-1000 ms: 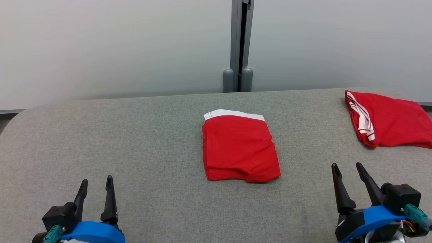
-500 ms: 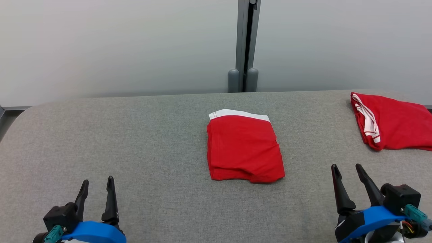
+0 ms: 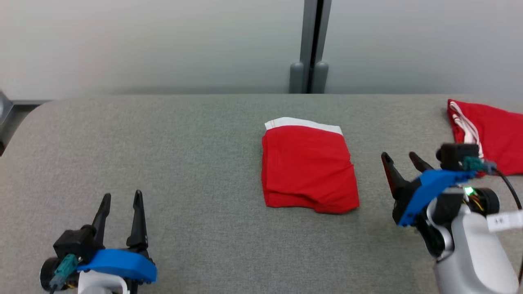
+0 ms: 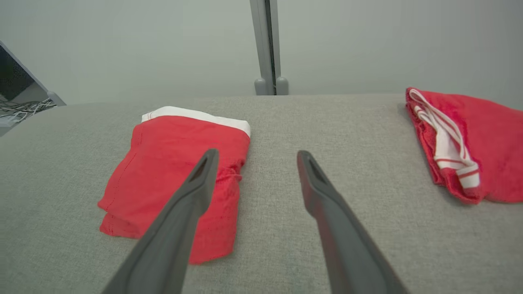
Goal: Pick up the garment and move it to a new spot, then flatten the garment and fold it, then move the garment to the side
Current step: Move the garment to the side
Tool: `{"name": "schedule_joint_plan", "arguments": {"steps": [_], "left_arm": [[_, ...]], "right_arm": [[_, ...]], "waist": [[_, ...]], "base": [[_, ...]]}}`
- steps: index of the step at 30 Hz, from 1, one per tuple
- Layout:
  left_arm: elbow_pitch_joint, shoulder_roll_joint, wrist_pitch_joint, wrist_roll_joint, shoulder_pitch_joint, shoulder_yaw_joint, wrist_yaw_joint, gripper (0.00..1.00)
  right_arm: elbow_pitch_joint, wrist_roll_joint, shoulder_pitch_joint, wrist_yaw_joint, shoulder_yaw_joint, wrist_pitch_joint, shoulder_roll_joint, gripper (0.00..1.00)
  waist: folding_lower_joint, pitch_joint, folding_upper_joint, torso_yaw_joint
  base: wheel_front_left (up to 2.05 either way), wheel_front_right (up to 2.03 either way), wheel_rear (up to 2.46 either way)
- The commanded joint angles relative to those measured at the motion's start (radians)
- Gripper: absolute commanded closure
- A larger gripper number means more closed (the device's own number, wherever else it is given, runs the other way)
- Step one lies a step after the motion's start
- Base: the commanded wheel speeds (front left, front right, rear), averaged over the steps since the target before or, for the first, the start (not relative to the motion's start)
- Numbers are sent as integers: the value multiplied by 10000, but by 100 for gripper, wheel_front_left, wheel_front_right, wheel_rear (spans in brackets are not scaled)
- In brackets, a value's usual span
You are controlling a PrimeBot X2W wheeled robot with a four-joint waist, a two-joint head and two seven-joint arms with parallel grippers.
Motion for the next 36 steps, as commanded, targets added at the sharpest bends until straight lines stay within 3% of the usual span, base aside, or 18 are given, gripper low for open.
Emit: {"name": "schedule_joint_plan", "arguments": {"steps": [1, 6, 8, 16, 20, 21, 22, 23, 30, 36], "left_arm": [[-137, 38, -42, 79, -284, -25, 0, 0], [-403, 15, -41, 212, -692, -182, -30, 0], [-466, -5, -43, 255, -879, -227, -71, 0], [-711, -142, -50, 352, -1330, -456, -150, 0], [-749, -218, -53, 403, -1456, -497, -187, 0], [-732, -227, -52, 407, -1451, -503, -183, 0], [-726, -244, -52, 403, -1458, -507, -195, 0], [-724, -256, -52, 401, -1471, -503, -211, 0], [-905, -258, -53, 431, -1330, -303, -179, 0], [-1267, -289, -52, 483, -1267, -97, -190, 0]], "right_arm": [[398, 137, -584, 5, -11, 417, -6, 0], [2176, 423, -2068, 5, -347, 1069, -17, 0], [2981, 858, -2617, 5, -487, 946, -11, 0], [5862, 539, -4021, 5, -511, 256, -16, 0], [7084, 521, -4396, 5, -43, 299, -4, 0], [7322, 544, -4455, 5, 130, 365, 6, 51], [7459, 459, -4532, 5, 401, 379, 36, 89], [7541, 304, -4628, 7, 632, 338, 47, 100], [7104, -1222, -5827, 2, 2017, 43, -523, 100], [6463, -1306, -6981, 2, 3098, 163, -1496, 100]], "waist": [[-1, 347, 0, 284], [-1, 1001, 0, 688], [-1, 1248, 0, 820], [-1, 1874, 0, 1142], [-1, 2000, 0, 1209], [-1, 2013, 0, 1202], [-1, 2032, 0, 1190], [-1, 2041, 0, 1166], [-1, 2016, 0, 662], [-1, 2279, 0, -102]], "base": [[0, 0, 0], [0, 0, 0], [0, 0, 0], [0, 0, 0], [0, 0, 0], [0, 0, 0], [0, 0, 0], [0, 0, 0], [0, 0, 0], [0, 0, 0]]}}
